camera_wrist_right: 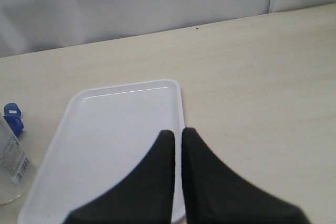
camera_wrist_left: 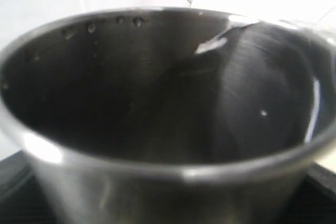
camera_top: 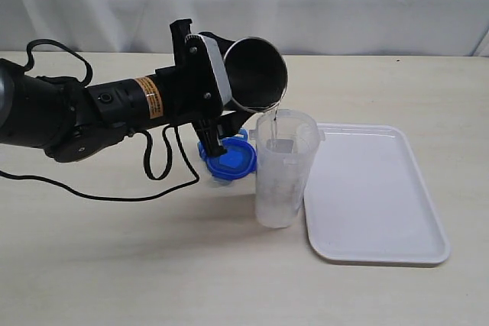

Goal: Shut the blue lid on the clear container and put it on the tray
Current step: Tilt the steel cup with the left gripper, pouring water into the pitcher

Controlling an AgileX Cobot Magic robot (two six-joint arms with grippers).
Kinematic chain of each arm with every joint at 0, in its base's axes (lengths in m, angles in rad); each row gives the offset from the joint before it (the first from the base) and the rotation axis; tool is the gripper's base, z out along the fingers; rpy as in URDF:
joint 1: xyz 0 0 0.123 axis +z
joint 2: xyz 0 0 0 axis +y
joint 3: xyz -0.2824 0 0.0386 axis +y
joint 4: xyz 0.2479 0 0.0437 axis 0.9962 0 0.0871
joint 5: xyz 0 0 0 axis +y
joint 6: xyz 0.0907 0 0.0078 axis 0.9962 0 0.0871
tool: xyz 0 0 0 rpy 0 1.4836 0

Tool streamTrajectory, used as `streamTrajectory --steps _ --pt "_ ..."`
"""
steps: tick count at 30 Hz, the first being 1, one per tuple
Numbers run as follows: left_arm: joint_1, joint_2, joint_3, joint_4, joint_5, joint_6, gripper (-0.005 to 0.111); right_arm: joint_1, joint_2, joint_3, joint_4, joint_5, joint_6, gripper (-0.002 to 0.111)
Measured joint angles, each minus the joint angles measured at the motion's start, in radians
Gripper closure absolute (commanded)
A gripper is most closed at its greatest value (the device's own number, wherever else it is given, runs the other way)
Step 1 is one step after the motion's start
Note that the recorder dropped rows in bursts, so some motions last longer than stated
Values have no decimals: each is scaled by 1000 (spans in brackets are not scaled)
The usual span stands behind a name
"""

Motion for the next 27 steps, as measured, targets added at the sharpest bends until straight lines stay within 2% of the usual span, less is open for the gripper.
streamTrajectory --steps 27 --pt "0 0 0 0 13 84 107 0 0 0 0 0 0 104"
